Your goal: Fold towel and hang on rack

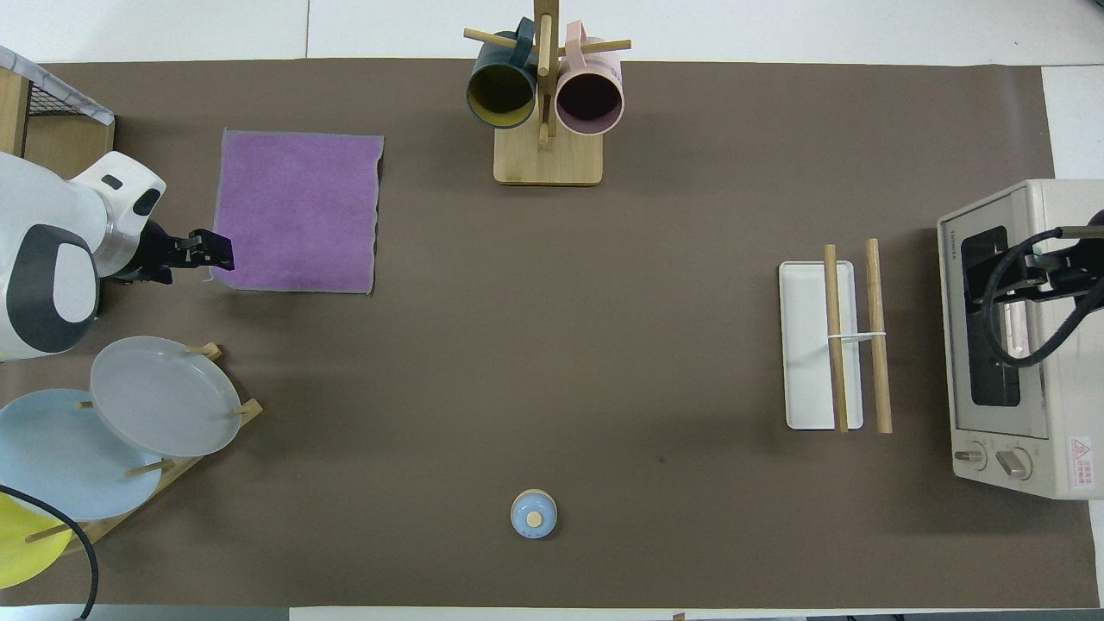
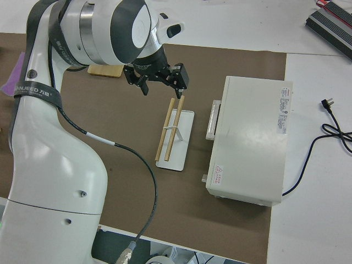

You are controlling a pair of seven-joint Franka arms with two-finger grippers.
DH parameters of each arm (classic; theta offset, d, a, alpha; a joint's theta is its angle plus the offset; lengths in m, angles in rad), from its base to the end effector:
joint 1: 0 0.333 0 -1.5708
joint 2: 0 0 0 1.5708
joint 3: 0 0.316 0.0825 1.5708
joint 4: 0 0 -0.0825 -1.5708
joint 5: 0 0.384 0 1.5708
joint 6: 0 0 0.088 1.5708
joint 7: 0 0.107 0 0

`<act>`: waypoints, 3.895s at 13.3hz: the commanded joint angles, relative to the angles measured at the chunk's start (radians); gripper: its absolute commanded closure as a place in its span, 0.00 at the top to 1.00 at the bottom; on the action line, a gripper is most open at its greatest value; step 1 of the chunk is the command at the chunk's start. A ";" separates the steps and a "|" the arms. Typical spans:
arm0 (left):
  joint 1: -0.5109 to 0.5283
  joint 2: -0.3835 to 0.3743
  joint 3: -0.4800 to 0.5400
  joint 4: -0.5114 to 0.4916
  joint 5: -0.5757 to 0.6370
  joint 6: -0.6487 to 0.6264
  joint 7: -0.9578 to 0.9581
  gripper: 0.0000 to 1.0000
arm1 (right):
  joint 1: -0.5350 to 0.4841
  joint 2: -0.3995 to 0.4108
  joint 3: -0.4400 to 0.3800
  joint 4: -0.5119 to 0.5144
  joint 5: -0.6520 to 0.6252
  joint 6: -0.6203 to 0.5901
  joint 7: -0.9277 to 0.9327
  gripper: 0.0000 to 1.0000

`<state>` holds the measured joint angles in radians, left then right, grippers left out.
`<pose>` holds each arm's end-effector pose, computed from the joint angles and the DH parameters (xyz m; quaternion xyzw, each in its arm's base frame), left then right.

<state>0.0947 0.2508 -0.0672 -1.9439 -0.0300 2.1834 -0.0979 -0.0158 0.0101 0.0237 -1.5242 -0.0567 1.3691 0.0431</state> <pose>0.6047 0.0171 0.3536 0.9972 0.0723 -0.0061 0.0204 0.5357 -0.0028 0.6248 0.9960 -0.0209 -0.0817 0.0301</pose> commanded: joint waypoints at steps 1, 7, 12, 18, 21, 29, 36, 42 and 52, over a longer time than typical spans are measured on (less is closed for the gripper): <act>0.014 0.037 -0.002 -0.004 -0.024 0.051 -0.005 0.87 | -0.012 -0.015 0.002 -0.017 0.021 0.001 -0.022 1.00; 0.022 0.079 -0.002 -0.004 -0.131 0.094 -0.011 0.69 | -0.012 -0.015 0.002 -0.017 0.021 0.001 -0.022 1.00; 0.037 0.082 -0.002 -0.004 -0.131 0.075 -0.023 0.60 | -0.012 -0.015 0.002 -0.017 0.021 0.001 -0.022 1.00; 0.040 0.082 0.000 -0.004 -0.131 0.075 -0.023 0.28 | -0.012 -0.015 0.002 -0.017 0.021 0.001 -0.022 1.00; 0.040 0.082 0.000 -0.004 -0.131 0.079 -0.023 0.06 | -0.012 -0.015 0.002 -0.017 0.021 0.001 -0.022 1.00; 0.022 0.077 0.000 0.005 -0.107 0.085 -0.009 0.00 | -0.012 -0.015 0.002 -0.017 0.021 0.001 -0.022 1.00; -0.077 -0.027 -0.002 0.020 -0.052 0.078 0.185 0.00 | -0.012 -0.015 0.002 -0.017 0.021 0.001 -0.022 1.00; -0.321 -0.076 -0.003 -0.019 0.042 0.068 0.215 0.00 | -0.012 -0.015 0.002 -0.017 0.021 0.001 -0.022 1.00; -0.299 -0.061 -0.008 -0.061 0.058 0.105 0.099 1.00 | -0.012 -0.015 0.002 -0.017 0.021 0.001 -0.023 1.00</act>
<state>-0.2404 0.1967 -0.0733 -2.0517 0.0335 2.3452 0.0125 -0.0158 0.0101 0.0237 -1.5243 -0.0567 1.3691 0.0431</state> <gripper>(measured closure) 0.181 0.000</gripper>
